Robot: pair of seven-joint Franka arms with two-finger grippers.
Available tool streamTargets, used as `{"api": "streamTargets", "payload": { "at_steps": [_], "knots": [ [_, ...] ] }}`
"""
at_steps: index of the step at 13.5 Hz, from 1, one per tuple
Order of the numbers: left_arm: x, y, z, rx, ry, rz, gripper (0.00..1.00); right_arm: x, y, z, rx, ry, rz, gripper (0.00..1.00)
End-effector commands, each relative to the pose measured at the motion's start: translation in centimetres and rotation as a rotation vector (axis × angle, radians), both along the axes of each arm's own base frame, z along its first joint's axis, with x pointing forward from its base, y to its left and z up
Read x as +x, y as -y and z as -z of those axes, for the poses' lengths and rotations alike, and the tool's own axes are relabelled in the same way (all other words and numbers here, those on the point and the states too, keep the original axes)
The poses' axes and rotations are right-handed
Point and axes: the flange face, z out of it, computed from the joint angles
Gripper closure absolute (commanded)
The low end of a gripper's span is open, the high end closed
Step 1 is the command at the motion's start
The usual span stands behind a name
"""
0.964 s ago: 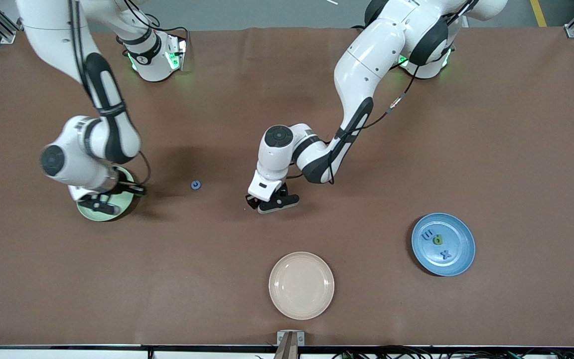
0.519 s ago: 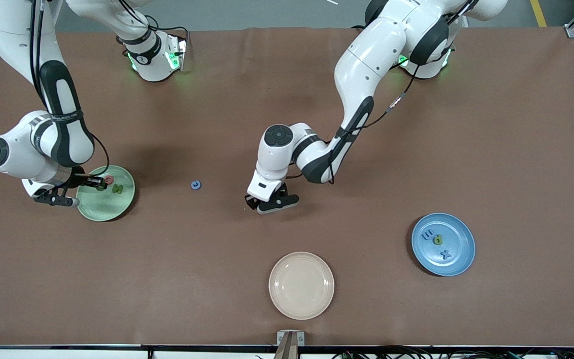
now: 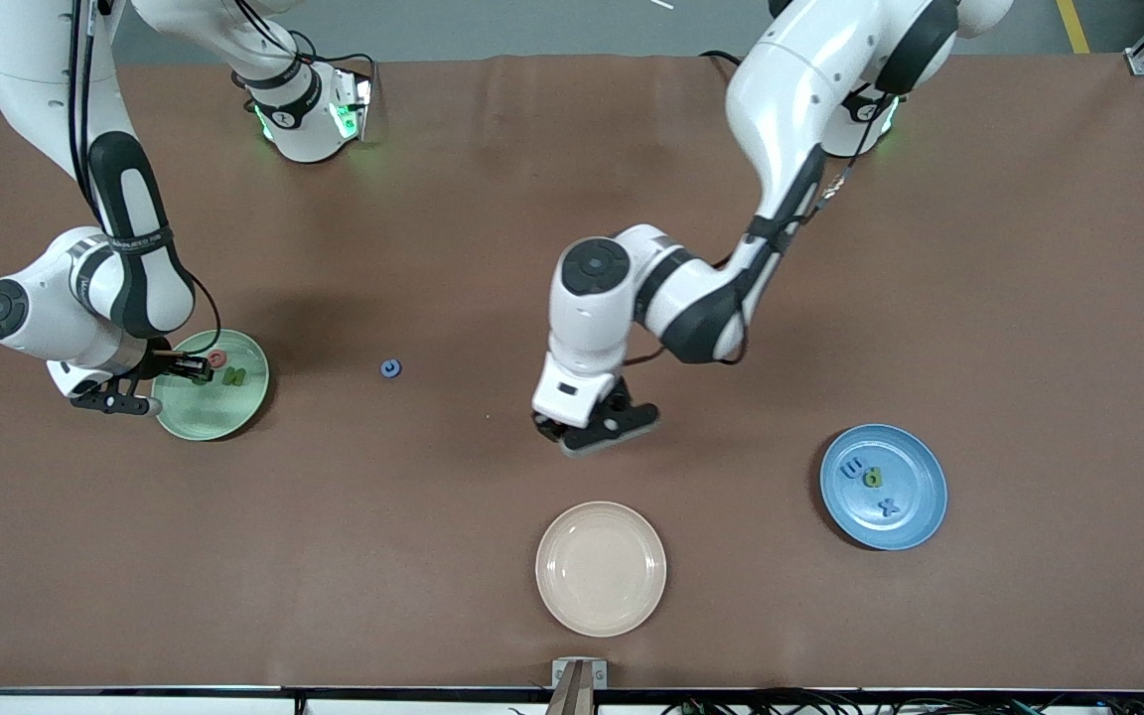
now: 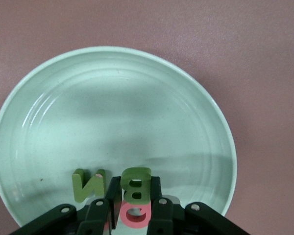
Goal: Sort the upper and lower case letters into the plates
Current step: 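Drop the n on the blue plate while the right grasps blue C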
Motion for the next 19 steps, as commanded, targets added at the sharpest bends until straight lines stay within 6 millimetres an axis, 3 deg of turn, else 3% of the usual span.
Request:
{"api": "streamTargets", "payload": {
  "at_steps": [1, 3, 6, 10, 12, 13, 16, 18, 19],
  "knots": [
    [2.3, -6.4, -1.9, 0.070, -0.071, 0.040, 1.00, 0.7, -0.7, -0.1, 0.007, -0.002, -0.001, 0.01],
    [4.2, -13.1, -2.3, 0.102, -0.129, 0.090, 1.00, 1.1, -2.9, -1.0, 0.034, -0.020, -0.008, 0.00],
    [5.6, -22.5, -1.5, 0.094, -0.208, 0.117, 1.00, 1.6, -10.6, -2.5, 0.048, -0.063, 0.068, 0.00],
    [5.9, -34.2, 2.7, 0.115, -0.313, 0.155, 1.00, 0.9, -21.0, -2.3, -0.001, -0.082, 0.210, 0.00],
    [5.0, -37.2, 5.6, 0.112, -0.336, 0.141, 1.00, -0.1, -25.5, -1.9, 0.005, -0.072, 0.266, 0.00],
    [4.5, -37.6, 6.5, 0.113, -0.341, 0.142, 1.00, -0.8, -27.2, -1.6, 0.006, -0.067, 0.278, 0.00],
    [4.6, -40.0, 7.6, 0.110, -0.352, 0.120, 0.97, -2.9, -31.2, -0.3, 0.011, -0.030, 0.320, 0.00],
    [4.5, -39.8, 8.5, 0.110, -0.364, 0.123, 0.68, -3.6, -32.5, 1.0, -0.015, 0.002, 0.330, 0.00],
    [4.8, -39.9, 8.2, 0.110, -0.357, 0.123, 0.45, -3.9, -32.9, 1.5, -0.028, 0.003, 0.333, 0.00]
  ]
}}
